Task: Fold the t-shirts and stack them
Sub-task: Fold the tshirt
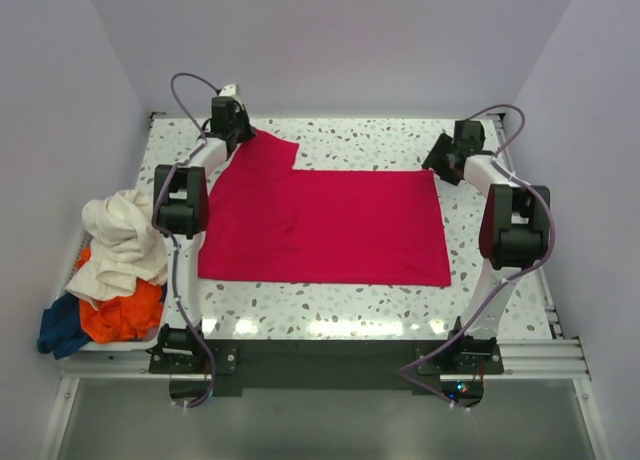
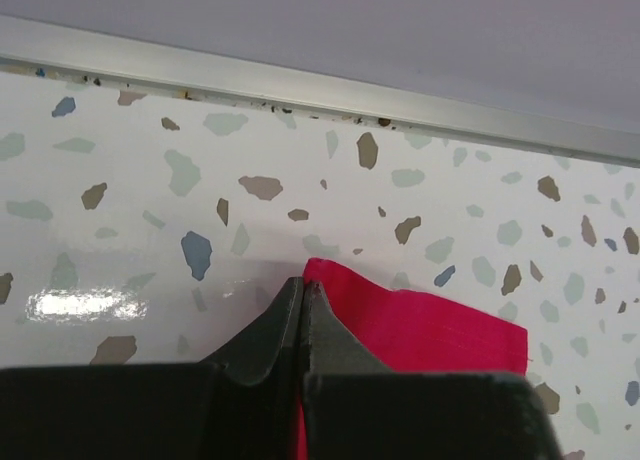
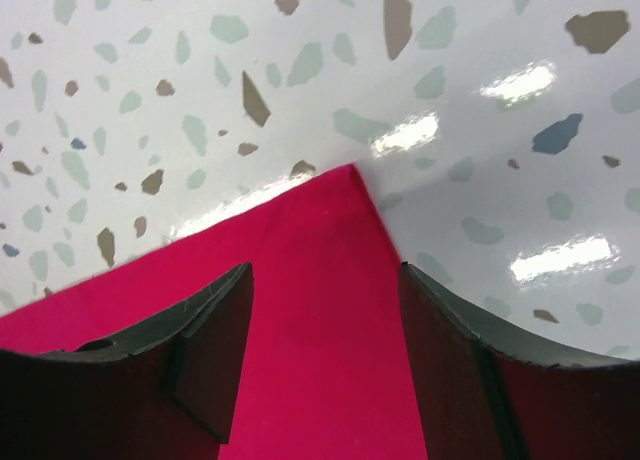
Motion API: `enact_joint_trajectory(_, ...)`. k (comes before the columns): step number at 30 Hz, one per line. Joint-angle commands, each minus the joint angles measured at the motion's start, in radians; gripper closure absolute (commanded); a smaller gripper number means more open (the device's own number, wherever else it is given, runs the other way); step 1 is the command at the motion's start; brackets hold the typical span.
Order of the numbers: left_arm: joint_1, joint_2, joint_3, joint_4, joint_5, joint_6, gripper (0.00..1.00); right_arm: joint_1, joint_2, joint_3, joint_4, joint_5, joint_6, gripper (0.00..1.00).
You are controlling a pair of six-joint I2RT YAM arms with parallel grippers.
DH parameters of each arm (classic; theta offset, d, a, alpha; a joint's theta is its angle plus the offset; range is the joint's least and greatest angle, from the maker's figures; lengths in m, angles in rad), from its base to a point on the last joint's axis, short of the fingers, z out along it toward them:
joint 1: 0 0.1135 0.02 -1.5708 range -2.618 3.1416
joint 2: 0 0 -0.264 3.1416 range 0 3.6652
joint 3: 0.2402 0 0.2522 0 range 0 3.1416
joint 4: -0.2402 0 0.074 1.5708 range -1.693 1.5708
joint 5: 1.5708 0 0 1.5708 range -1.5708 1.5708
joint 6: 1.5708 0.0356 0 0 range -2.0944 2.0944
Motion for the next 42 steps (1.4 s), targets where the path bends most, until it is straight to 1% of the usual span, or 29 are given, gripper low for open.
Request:
enact_joint_trajectory(1,0.013,-0.111,-0.008,0.110,0.030,0.005,1.00,-0.021,0.045,0.067,-0.039,0.045,-0.026,0.37)
enact_joint_trajectory(6,0.016,-0.131,-0.026,0.133,0.047,-0.001,1.00,-0.022,0.084,0.106,-0.076,0.066,-0.039,0.39)
enact_joint_trajectory(12,0.016,-0.148,-0.054,0.155,0.064,-0.011,1.00,-0.022,0.145,0.146,-0.062,0.054,-0.042,0.44)
enact_joint_trajectory(17,0.016,-0.150,-0.055,0.162,0.078,-0.021,1.00,-0.022,0.193,0.182,-0.044,0.057,-0.039,0.46)
enact_joint_trajectory(22,0.016,-0.151,-0.051,0.165,0.081,-0.024,1.00,-0.022,0.214,0.206,-0.041,0.027,-0.027,0.54)
enact_joint_trajectory(24,0.016,-0.151,-0.051,0.165,0.079,-0.022,1.00,-0.022,0.214,0.201,-0.035,0.017,-0.022,0.54)
enact_joint_trajectory(31,0.019,-0.151,-0.051,0.165,0.078,-0.021,1.00,-0.022,0.228,0.224,-0.032,0.004,-0.015,0.62)
enact_joint_trajectory(38,0.021,-0.145,-0.043,0.169,0.081,-0.030,1.00,-0.022,0.240,0.245,-0.046,-0.010,-0.015,0.67)
enact_joint_trajectory(42,0.022,-0.141,-0.037,0.167,0.084,-0.033,1.00,-0.022,0.242,0.250,-0.049,-0.019,-0.012,0.75)
